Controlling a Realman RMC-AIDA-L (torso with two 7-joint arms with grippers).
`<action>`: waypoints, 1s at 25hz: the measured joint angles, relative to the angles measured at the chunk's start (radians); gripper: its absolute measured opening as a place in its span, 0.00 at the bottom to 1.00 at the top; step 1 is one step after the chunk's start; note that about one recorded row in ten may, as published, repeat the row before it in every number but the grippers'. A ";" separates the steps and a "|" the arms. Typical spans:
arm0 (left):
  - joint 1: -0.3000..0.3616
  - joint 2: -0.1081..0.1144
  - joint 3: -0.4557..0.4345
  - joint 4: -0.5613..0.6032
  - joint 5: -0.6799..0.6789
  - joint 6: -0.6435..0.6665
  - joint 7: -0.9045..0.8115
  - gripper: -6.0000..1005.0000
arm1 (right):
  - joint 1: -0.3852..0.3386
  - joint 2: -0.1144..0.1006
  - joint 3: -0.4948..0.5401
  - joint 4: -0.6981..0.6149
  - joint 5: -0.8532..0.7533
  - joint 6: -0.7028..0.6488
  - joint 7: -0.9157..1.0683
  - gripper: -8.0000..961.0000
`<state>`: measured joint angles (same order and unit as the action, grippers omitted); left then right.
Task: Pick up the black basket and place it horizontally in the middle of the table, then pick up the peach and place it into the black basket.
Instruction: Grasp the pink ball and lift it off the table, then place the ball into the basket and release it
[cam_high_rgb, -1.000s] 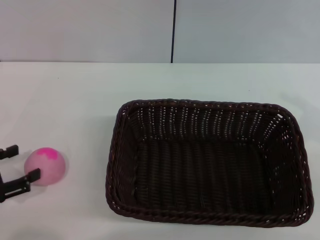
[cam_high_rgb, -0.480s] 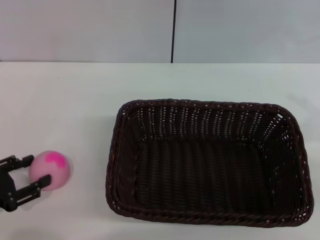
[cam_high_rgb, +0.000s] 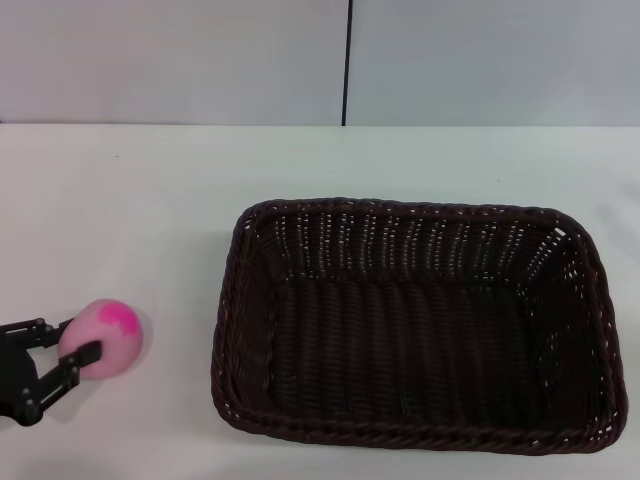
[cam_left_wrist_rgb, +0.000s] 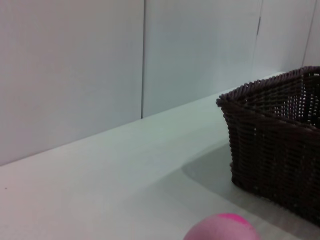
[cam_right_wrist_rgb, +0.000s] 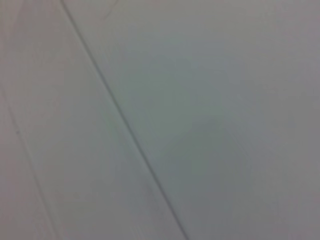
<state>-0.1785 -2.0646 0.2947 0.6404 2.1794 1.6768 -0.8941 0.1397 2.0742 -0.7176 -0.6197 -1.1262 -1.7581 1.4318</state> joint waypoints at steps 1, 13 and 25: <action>0.000 0.000 0.000 0.000 0.000 0.000 0.000 0.49 | 0.000 0.000 0.009 0.009 0.000 -0.001 -0.003 0.80; -0.031 -0.003 -0.034 -0.012 -0.283 0.191 -0.044 0.24 | 0.006 0.000 0.037 0.053 -0.001 -0.010 -0.023 0.80; -0.239 -0.012 0.220 -0.307 -0.303 0.201 0.015 0.16 | 0.033 0.001 0.031 0.093 0.000 -0.041 -0.044 0.80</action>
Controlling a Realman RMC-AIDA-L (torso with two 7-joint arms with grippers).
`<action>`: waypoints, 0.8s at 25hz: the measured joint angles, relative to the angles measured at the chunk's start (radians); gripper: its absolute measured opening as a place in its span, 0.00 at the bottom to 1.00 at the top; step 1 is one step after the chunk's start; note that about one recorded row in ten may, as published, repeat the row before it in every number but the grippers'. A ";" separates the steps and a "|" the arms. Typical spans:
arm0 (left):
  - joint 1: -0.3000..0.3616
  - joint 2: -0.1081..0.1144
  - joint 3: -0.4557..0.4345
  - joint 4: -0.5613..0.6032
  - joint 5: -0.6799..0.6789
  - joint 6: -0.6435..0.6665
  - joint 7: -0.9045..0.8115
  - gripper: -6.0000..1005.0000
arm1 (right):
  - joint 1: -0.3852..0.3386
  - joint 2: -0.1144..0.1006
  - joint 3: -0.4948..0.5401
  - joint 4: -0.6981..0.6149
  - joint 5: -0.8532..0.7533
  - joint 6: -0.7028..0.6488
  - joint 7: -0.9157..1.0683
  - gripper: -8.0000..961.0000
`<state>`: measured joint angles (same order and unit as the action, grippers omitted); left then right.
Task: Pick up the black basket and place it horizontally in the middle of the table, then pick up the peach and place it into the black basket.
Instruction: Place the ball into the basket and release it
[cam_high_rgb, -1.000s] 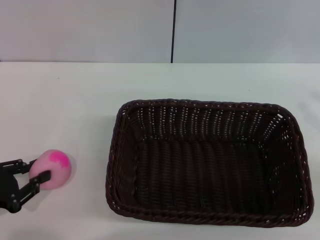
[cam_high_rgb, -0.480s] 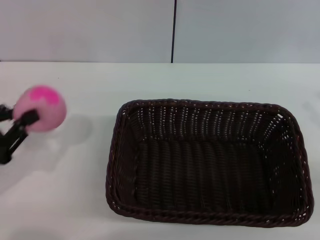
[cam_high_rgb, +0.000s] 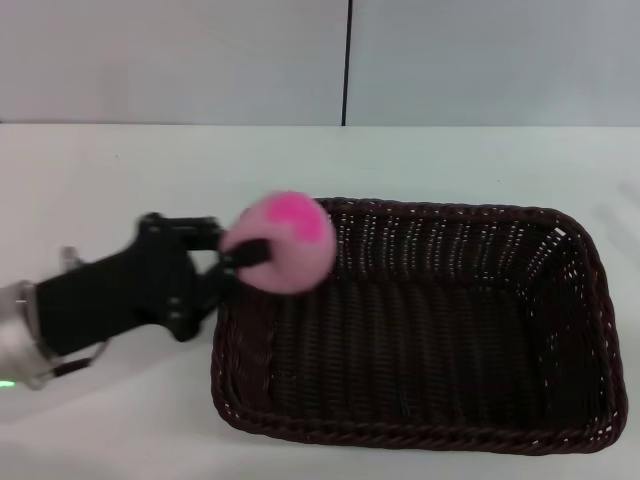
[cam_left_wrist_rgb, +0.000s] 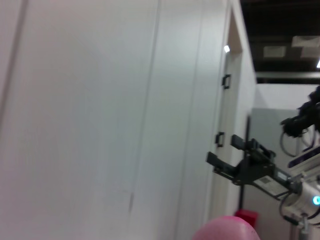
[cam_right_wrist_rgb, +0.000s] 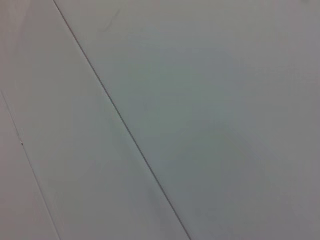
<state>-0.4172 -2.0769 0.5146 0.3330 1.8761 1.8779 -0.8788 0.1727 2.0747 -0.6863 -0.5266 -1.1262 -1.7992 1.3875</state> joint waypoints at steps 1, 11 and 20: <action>-0.008 0.000 0.005 -0.020 0.001 -0.008 0.006 0.16 | 0.001 0.000 0.002 0.003 0.000 -0.003 -0.002 0.80; -0.016 0.000 0.082 -0.107 0.006 -0.062 0.084 0.29 | 0.000 0.000 0.007 0.011 0.004 -0.005 -0.013 0.80; 0.015 0.006 0.047 -0.106 -0.025 -0.091 0.087 0.69 | -0.008 -0.001 0.013 0.011 0.004 -0.004 -0.037 0.80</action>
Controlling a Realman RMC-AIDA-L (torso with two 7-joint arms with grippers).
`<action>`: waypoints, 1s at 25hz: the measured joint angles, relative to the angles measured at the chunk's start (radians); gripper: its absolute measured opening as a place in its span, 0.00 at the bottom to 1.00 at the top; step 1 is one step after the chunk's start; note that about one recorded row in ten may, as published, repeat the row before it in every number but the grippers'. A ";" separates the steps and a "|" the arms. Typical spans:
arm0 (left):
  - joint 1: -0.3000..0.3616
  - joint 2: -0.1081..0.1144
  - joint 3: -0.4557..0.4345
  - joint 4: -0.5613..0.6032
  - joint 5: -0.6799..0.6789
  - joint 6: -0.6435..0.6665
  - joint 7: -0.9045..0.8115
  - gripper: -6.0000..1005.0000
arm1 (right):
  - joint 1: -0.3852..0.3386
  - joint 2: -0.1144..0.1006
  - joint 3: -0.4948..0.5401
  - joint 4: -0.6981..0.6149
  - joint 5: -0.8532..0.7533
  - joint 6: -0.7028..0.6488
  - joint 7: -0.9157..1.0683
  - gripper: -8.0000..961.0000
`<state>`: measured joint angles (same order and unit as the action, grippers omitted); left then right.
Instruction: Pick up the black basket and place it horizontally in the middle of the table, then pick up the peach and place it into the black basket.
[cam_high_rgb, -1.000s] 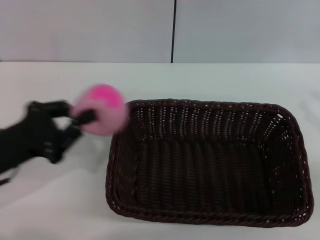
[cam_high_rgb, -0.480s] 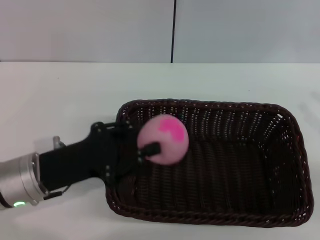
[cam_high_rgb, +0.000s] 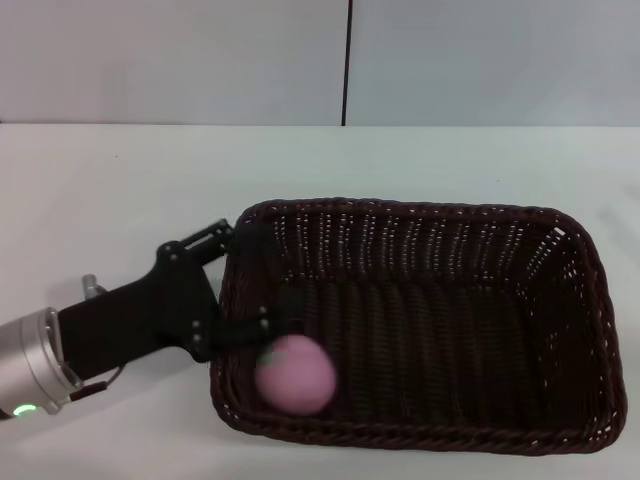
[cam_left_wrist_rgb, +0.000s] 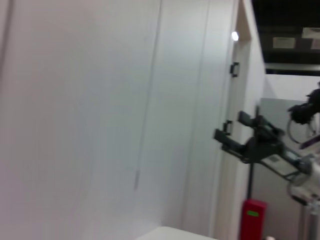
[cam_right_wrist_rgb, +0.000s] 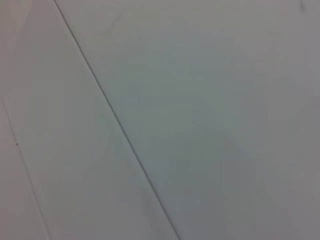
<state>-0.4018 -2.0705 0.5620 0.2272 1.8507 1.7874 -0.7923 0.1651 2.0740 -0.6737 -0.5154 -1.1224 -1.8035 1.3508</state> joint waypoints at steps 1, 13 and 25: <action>0.004 0.001 -0.010 0.001 -0.006 -0.007 -0.002 0.74 | -0.003 0.000 0.007 0.000 0.000 0.000 -0.007 0.80; 0.118 0.011 -0.522 0.041 -0.090 -0.079 -0.001 0.84 | -0.067 -0.002 0.238 0.046 -0.001 -0.034 -0.222 0.80; 0.148 0.006 -0.840 0.000 -0.096 -0.201 0.175 0.83 | -0.090 -0.005 0.318 0.056 -0.019 0.143 -0.371 0.80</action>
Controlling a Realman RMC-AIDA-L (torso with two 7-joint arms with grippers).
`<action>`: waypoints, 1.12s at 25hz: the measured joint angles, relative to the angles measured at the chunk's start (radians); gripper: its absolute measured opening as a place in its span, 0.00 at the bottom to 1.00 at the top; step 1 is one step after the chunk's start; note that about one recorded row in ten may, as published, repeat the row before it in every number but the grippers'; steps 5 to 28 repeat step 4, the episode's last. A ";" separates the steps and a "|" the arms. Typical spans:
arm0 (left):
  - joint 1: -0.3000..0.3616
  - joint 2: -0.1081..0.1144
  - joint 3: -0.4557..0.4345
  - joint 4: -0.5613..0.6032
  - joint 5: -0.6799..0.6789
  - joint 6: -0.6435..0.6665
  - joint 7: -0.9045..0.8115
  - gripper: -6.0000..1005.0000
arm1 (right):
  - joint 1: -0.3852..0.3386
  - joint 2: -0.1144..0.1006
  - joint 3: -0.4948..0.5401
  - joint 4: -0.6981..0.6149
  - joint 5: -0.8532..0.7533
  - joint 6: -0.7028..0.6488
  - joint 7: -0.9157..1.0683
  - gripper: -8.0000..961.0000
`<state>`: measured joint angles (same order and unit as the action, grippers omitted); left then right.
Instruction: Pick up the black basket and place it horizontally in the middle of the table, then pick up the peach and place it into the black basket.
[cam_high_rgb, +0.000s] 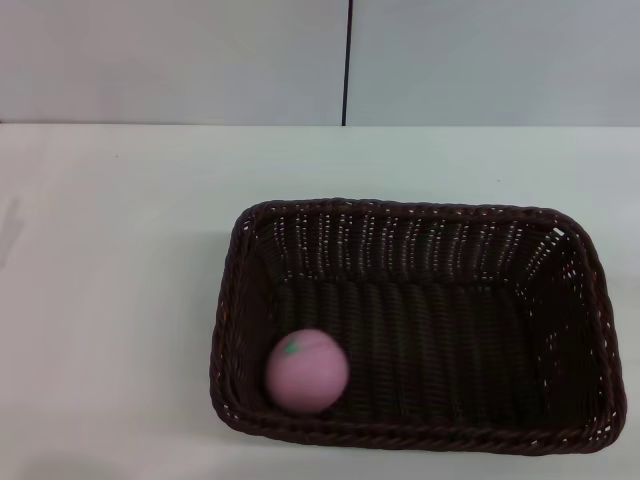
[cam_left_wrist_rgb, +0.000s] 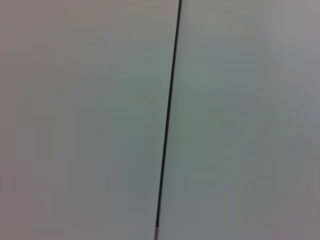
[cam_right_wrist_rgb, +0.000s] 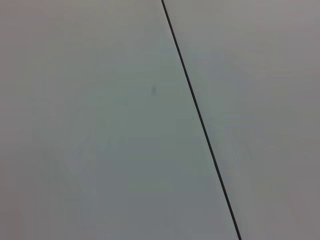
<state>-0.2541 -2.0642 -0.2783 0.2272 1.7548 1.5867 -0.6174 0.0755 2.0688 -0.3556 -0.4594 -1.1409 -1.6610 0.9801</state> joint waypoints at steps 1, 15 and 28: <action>0.002 0.000 -0.013 -0.020 -0.001 -0.003 0.033 0.83 | 0.004 0.002 0.000 0.011 -0.005 0.013 -0.030 0.80; 0.009 0.001 -0.029 -0.051 -0.002 -0.018 0.083 0.83 | 0.016 0.002 -0.003 0.045 -0.011 0.045 -0.072 0.80; 0.009 0.001 -0.029 -0.051 -0.002 -0.018 0.083 0.83 | 0.016 0.002 -0.003 0.045 -0.011 0.045 -0.072 0.80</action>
